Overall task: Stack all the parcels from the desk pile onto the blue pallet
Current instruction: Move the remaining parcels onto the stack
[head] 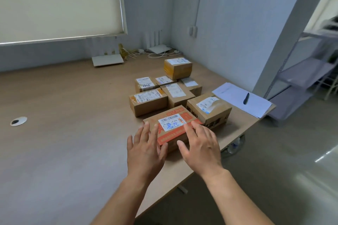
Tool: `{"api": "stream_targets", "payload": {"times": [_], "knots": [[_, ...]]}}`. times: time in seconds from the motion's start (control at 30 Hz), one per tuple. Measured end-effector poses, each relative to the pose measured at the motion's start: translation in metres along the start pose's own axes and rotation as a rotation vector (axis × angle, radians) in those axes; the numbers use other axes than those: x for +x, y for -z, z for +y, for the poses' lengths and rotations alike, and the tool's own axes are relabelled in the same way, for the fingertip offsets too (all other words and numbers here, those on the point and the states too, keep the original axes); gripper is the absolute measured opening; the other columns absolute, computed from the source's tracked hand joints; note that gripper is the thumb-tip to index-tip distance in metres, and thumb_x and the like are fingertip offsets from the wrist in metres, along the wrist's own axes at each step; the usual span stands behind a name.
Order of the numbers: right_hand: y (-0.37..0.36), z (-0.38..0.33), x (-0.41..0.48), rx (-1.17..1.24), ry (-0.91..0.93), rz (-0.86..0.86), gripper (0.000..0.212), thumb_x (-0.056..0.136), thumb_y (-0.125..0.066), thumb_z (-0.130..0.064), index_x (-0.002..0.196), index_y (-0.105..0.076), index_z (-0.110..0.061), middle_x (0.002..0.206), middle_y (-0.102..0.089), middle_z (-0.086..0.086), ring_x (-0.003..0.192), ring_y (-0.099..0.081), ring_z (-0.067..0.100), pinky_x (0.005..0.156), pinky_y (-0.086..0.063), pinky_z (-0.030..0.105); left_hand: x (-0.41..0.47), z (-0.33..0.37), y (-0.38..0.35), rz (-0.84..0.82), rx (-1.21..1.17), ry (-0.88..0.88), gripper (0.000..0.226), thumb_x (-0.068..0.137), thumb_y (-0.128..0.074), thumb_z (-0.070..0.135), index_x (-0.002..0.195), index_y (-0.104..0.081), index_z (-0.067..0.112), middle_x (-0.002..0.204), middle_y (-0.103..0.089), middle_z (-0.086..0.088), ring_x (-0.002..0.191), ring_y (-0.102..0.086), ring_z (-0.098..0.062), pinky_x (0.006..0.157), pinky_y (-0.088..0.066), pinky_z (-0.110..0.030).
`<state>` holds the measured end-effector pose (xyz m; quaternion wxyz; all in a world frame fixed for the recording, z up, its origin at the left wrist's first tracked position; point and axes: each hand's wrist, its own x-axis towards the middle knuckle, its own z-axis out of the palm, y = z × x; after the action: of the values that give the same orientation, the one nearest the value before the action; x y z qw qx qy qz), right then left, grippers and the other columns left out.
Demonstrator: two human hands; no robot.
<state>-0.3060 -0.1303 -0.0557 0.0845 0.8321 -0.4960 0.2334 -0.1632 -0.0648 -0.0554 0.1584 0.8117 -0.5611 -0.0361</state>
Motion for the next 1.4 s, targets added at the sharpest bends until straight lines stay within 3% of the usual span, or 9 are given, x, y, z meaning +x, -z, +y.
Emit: {"api": "stream_targets", "payload": {"times": [0.47,0.57,0.63,0.7,0.8,0.9,1.13,1.3,1.4], "knots": [[-0.071,0.065,0.194,0.032,0.029,-0.123,0.052,0.072,-0.077,-0.036,0.115,-0.064,-0.012,0.114,-0.065,0.014,0.103,-0.064,0.030,0.086,-0.051,0.046,0.209,0.036,-0.020,-0.009,-0.040,0.029,0.064,0.096,-0.025,0.055,0.150,-0.003,0.030,0.159,-0.004,0.004,0.146,-0.001,-0.016,0.119,0.000,-0.040],[-0.081,0.082,0.215,0.062,0.000,-0.156,0.050,0.076,-0.073,-0.034,0.120,-0.062,-0.011,0.119,-0.063,0.014,0.109,-0.061,0.031,0.091,-0.047,0.046,0.239,0.041,-0.023,-0.006,-0.046,0.004,0.061,0.096,-0.028,0.052,0.150,-0.011,0.029,0.155,-0.024,0.003,0.142,-0.021,-0.017,0.117,-0.014,-0.039],[-0.088,0.095,0.228,0.068,-0.003,-0.166,0.049,0.077,-0.073,-0.032,0.119,-0.062,-0.010,0.118,-0.063,0.015,0.107,-0.061,0.032,0.089,-0.048,0.046,0.256,0.046,-0.023,0.004,-0.055,-0.015,0.058,0.097,-0.031,0.050,0.149,-0.019,0.028,0.142,-0.046,0.003,0.129,-0.042,-0.017,0.109,-0.031,-0.036],[-0.095,0.109,0.244,0.080,0.007,-0.172,0.048,0.078,-0.072,-0.031,0.120,-0.061,-0.008,0.119,-0.062,0.016,0.106,-0.061,0.033,0.088,-0.047,0.045,0.273,0.052,-0.021,0.003,-0.050,-0.018,0.056,0.097,-0.032,0.049,0.148,-0.021,0.028,0.133,-0.053,0.002,0.120,-0.049,-0.017,0.099,-0.038,-0.033],[-0.105,0.132,0.273,0.085,0.007,-0.246,0.052,0.091,-0.056,-0.036,0.135,-0.048,-0.011,0.136,-0.050,0.011,0.123,-0.048,0.028,0.099,-0.038,0.041,0.300,0.059,-0.020,-0.012,-0.041,0.010,0.056,0.098,-0.030,0.049,0.148,-0.020,0.027,0.139,-0.048,0.001,0.125,-0.046,-0.018,0.096,-0.040,-0.033],[-0.117,0.152,0.304,0.126,-0.005,-0.287,0.054,0.095,-0.046,-0.039,0.142,-0.038,-0.015,0.143,-0.042,0.006,0.128,-0.041,0.023,0.101,-0.034,0.036,0.329,0.064,-0.024,-0.041,-0.059,0.083,0.056,0.098,-0.031,0.049,0.148,-0.021,0.027,0.144,-0.043,0.001,0.130,-0.041,-0.018,0.095,-0.042,-0.034],[-0.165,0.192,0.396,0.183,-0.036,-0.369,0.050,0.097,-0.040,-0.042,0.137,-0.037,-0.012,0.133,-0.048,0.007,0.117,-0.045,0.024,0.089,-0.038,0.032,0.420,0.075,-0.054,-0.084,-0.314,0.329,0.058,0.095,-0.039,0.051,0.146,-0.029,0.025,0.143,-0.046,0.000,0.126,-0.047,-0.020,0.096,-0.045,-0.041],[-0.207,0.204,0.450,0.265,-0.083,-0.378,0.053,0.096,-0.039,-0.046,0.134,-0.039,-0.009,0.127,-0.050,0.013,0.116,-0.046,0.029,0.089,-0.040,0.039,0.467,0.090,-0.068,-0.084,-0.371,0.377,0.054,0.097,-0.040,0.046,0.144,-0.031,0.022,0.135,-0.052,-0.005,0.118,-0.052,-0.025,0.082,-0.040,-0.031],[-0.224,0.205,0.471,0.265,-0.080,-0.391,0.053,0.096,-0.038,-0.047,0.127,-0.042,-0.005,0.123,-0.052,0.015,0.111,-0.049,0.032,0.086,-0.041,0.041,0.486,0.099,-0.074,-0.095,-0.386,0.401,0.049,0.096,-0.041,0.044,0.138,-0.038,0.018,0.129,-0.055,-0.006,0.112,-0.054,-0.026,0.087,-0.044,-0.035]]}}
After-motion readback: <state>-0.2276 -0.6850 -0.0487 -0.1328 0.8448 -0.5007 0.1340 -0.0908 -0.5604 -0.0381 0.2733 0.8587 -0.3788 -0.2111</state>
